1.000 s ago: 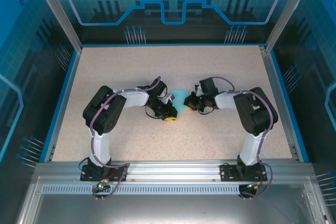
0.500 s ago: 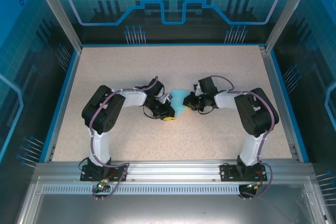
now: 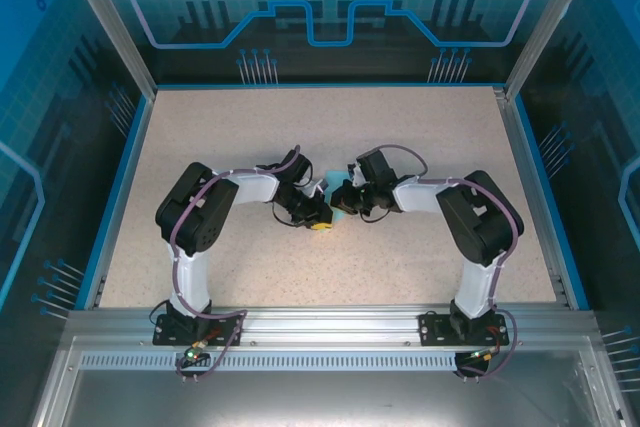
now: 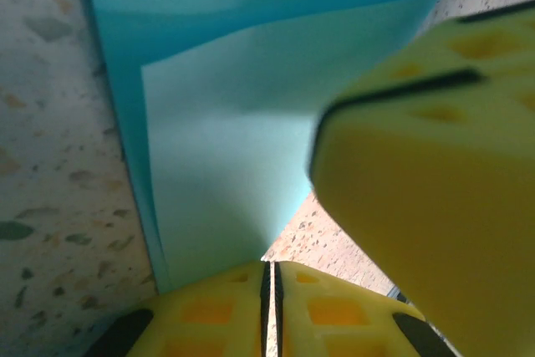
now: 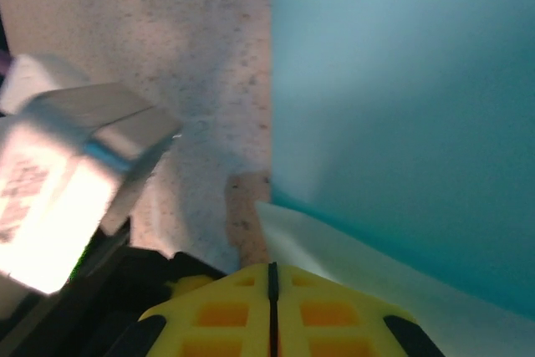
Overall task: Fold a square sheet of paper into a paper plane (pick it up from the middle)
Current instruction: Third fold the triangle at the center of the table.
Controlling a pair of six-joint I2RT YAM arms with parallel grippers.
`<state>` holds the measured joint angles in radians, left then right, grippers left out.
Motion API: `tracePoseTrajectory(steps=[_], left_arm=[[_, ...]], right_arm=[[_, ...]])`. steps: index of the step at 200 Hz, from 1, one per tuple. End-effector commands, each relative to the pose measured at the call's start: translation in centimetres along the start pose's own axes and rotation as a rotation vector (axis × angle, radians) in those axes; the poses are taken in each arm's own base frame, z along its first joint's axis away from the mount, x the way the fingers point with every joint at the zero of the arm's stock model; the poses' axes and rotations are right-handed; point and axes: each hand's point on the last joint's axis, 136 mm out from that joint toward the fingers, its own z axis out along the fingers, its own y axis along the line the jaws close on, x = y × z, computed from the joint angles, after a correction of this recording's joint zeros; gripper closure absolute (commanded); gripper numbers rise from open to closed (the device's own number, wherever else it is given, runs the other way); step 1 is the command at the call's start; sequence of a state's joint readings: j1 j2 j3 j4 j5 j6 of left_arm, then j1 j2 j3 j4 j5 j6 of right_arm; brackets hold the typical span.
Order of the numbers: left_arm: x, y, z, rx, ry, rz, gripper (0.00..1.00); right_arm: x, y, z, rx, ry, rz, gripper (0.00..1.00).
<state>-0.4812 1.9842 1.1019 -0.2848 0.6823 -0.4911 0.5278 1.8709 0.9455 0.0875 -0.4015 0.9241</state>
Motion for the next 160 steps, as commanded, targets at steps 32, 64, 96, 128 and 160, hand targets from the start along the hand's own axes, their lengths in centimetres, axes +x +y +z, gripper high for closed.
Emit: tracePoseTrajectory(steps=[32,64,96,128,160], left_arm=[[0.4,1.0,-0.2,-0.009,0.029,-0.048,0.85],[0.2,-0.1,-1.0,0.025,0.019,-0.032,0.83],[-0.1,-1.5,-1.4,0.075,0.02,-0.012,0.81],[-0.3,0.2,-1.0,0.036,0.036,-0.06,0.83],[0.3,1.9,-1.2,0.022,0.048,-0.108,0.84]], right_arm=[[1.1,-3.8,1.7,0.083,0.022,0.056,0.94],[1.1,-4.6,1.6,0.09,0.019,0.071,0.94],[1.1,-4.2,1.5,0.081,0.021,0.066,0.94],[1.1,-4.2,1.6,0.081,0.024,0.064,0.94],[1.2,-4.6,1.6,0.093,0.025,0.066,0.94]])
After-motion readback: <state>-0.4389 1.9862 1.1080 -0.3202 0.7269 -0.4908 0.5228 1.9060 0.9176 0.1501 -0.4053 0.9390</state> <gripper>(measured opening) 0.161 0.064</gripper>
